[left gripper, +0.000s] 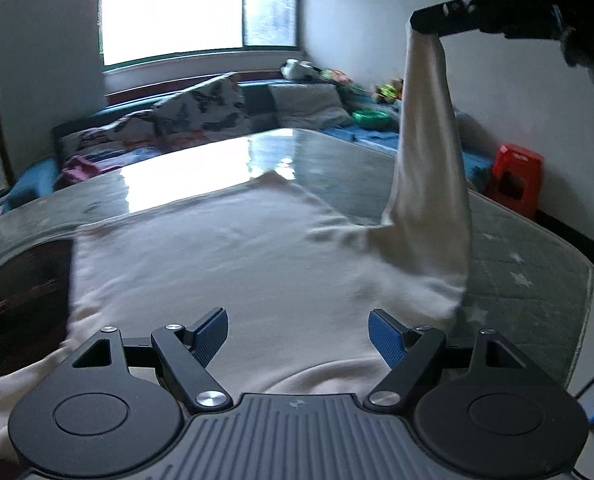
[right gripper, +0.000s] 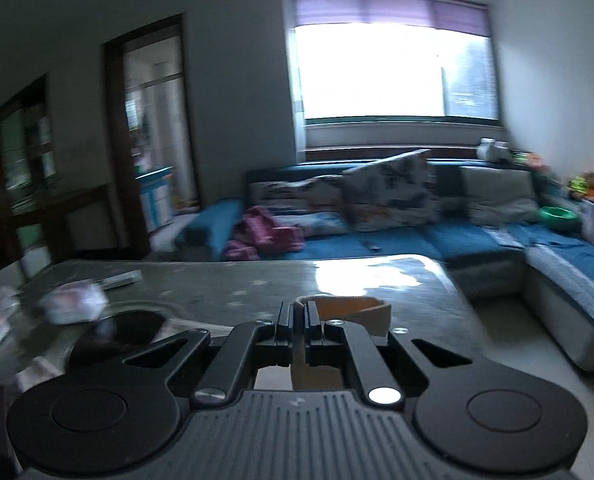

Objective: Fold clothes
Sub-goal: 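Lift the sleeve with the right gripper and fold it across the body, then open the right gripper and release the folded sleeve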

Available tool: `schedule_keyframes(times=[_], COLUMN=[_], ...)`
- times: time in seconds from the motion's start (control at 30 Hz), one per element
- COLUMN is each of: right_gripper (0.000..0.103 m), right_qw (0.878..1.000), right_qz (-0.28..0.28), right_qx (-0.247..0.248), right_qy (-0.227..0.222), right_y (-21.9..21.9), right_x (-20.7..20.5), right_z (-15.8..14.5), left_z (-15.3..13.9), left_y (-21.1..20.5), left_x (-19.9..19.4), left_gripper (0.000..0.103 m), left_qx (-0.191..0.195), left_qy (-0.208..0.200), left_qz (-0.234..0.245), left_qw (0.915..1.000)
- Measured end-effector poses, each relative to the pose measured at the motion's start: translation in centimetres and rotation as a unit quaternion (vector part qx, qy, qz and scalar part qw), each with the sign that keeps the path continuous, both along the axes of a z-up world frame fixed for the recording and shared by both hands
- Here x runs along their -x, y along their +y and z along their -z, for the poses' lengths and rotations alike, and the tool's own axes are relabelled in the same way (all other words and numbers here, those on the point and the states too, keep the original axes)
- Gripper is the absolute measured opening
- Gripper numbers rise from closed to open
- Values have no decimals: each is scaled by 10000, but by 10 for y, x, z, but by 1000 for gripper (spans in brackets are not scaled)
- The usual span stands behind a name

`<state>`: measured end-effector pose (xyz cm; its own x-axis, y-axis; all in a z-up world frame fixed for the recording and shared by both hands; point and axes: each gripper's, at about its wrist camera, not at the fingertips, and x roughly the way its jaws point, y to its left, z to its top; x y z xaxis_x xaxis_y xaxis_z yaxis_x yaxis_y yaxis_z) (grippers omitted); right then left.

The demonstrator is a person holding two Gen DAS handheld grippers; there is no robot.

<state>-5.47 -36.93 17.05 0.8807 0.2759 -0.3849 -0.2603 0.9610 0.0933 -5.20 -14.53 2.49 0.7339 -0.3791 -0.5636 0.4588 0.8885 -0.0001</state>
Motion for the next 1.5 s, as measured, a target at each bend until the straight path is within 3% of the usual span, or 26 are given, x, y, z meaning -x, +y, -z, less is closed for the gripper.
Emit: schedule_keyframes(times=[0.23,0.47,0.6,0.83,1.03,1.27,1.5], right_gripper=[4,5,15,15,15,15,15], right_qw=[9941,9788,9718,9758,9770,9760,9814], right_qz=[-1028,-1784,-1995,-1787,-1071,-680,-774], right_qx=[131,400,414,634,778,687,698], right_qy=[312,927,1188,1086,1672,1950,1614], right_y=[81,145,159,127,74,39,43], right_x=[-13,-21,-14,-2,0,7,-8], right_z=[16,53,70,67,104,130,117], left_z=[-2,1,1,-2,-9,-5,1], left_y=[51,75,76,81,76,58,49], left_x=[12,20,21,22,22,9,-1], left_gripper=[80,80,80,79,74,61,59], left_qx=[140,267,287,305,364,335,306], left_qy=[-28,42,65,31,-80,31,147], left_qz=[-611,-922,-957,-1024,-946,-658,-541], left_qw=[9980,9954,9950,9943,9948,9973,9980])
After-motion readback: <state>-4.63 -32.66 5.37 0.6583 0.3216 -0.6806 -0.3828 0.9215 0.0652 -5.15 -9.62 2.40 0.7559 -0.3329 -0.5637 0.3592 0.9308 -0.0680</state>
